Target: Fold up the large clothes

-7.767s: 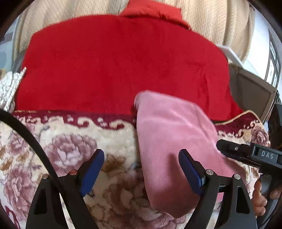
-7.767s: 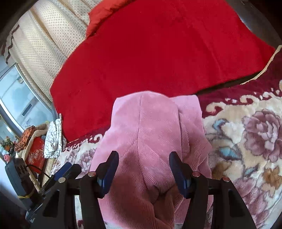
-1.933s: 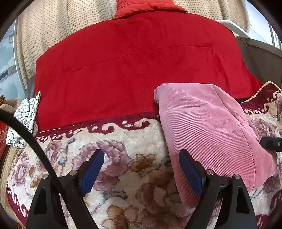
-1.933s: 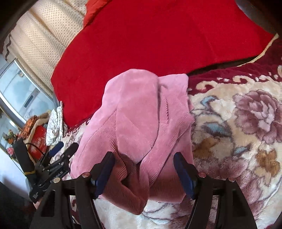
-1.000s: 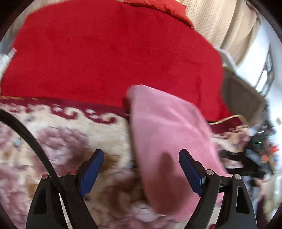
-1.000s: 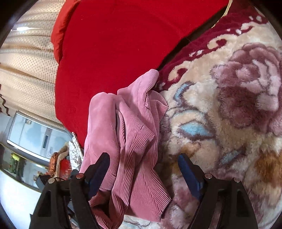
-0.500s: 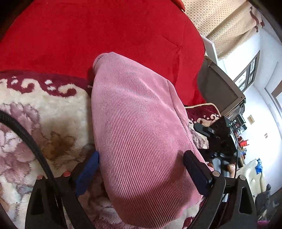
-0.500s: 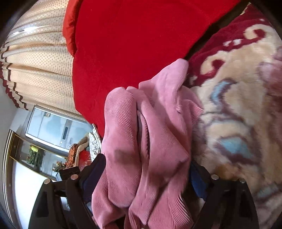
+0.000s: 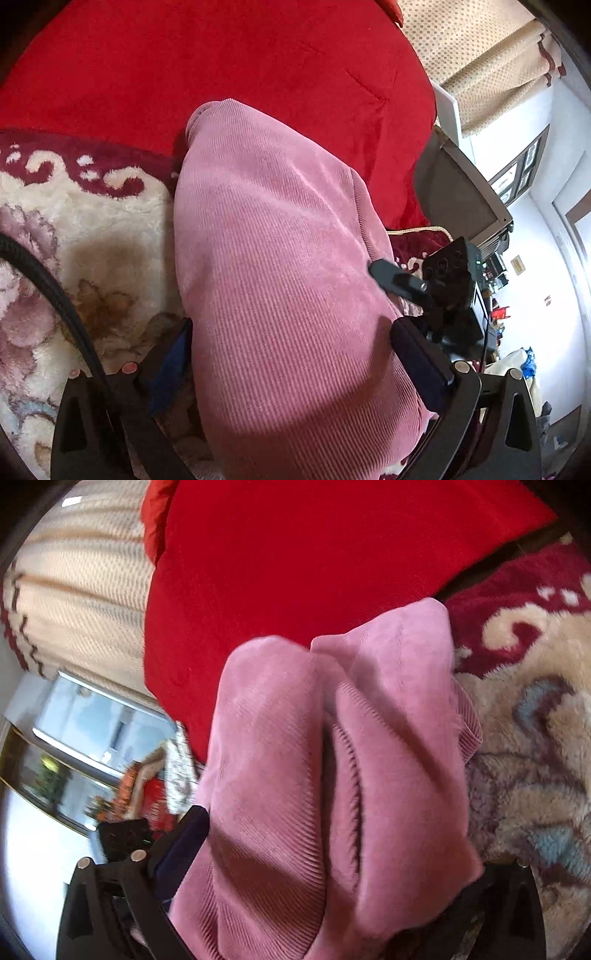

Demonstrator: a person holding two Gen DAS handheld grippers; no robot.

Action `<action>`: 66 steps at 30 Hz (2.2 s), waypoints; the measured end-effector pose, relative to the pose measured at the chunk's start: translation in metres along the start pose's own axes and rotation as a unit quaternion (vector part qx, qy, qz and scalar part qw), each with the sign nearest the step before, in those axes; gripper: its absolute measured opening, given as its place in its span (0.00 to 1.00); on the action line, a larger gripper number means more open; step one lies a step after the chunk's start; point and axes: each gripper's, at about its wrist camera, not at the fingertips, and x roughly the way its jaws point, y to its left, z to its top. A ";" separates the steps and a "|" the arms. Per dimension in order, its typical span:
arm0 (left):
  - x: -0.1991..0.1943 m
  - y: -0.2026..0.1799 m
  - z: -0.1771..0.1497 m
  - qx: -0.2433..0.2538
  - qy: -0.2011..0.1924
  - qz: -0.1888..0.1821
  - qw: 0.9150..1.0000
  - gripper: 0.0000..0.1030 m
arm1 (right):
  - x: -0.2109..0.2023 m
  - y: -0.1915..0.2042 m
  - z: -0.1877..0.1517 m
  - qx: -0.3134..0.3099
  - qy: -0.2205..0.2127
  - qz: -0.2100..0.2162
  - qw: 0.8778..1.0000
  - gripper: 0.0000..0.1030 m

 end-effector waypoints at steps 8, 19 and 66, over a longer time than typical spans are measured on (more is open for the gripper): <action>-0.010 -0.020 0.000 0.050 -0.039 0.028 0.998 0.66 | -0.008 0.023 -0.006 -0.056 -0.022 -0.055 0.997 0.77; -0.060 -0.056 -0.015 0.107 -0.098 0.057 0.988 0.61 | -0.045 0.078 -0.023 -0.121 -0.071 -0.061 0.988 0.66; -0.065 -0.055 -0.096 0.162 -0.021 0.213 0.963 0.87 | -0.021 0.070 -0.051 -0.078 -0.019 -0.170 0.982 0.38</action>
